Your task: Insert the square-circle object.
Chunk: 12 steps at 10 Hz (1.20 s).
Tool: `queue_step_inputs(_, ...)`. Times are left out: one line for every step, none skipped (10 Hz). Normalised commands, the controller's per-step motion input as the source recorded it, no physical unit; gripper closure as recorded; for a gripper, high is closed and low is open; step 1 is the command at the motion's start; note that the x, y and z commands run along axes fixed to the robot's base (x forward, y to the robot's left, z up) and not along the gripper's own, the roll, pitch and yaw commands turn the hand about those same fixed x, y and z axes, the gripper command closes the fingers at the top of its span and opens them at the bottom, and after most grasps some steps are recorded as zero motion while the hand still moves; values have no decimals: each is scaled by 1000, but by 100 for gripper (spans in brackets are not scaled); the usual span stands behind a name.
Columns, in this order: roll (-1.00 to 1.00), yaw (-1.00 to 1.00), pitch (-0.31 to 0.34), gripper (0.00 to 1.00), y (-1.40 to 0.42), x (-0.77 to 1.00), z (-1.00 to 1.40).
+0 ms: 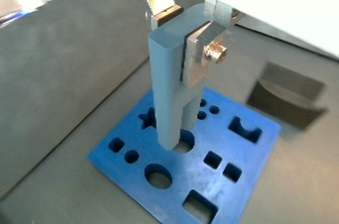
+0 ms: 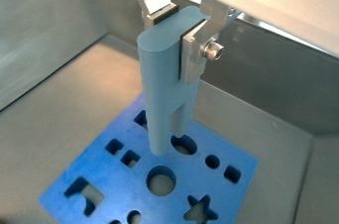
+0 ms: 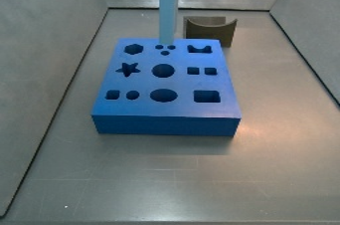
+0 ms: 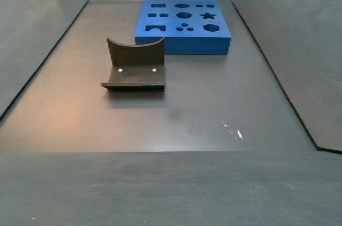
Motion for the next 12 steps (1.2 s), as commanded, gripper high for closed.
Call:
queue_step_inputs(-73,-983,-93,100,-11,-31,-186)
queue_step_inputs(0,-966,-36,100,-49,-26,0)
queue_step_inputs(0,-966,-11,100,-57,-23,0)
queue_step_inputs(0,-951,-10,100,-69,-34,0)
queue_step_inputs(0,-949,-4,100,-71,-40,3)
queue_step_inputs(1,-1000,0,100,0,0,29)
queue_step_inputs(7,-1000,0,100,0,0,23)
queue_step_inputs(6,-1000,0,100,0,0,20)
queue_step_inputs(4,-1000,0,100,0,0,20)
queue_step_inputs(4,-1000,0,100,0,0,17)
queue_step_inputs(4,-1000,0,100,0,0,17)
queue_step_inputs(19,-1000,0,100,0,0,0)
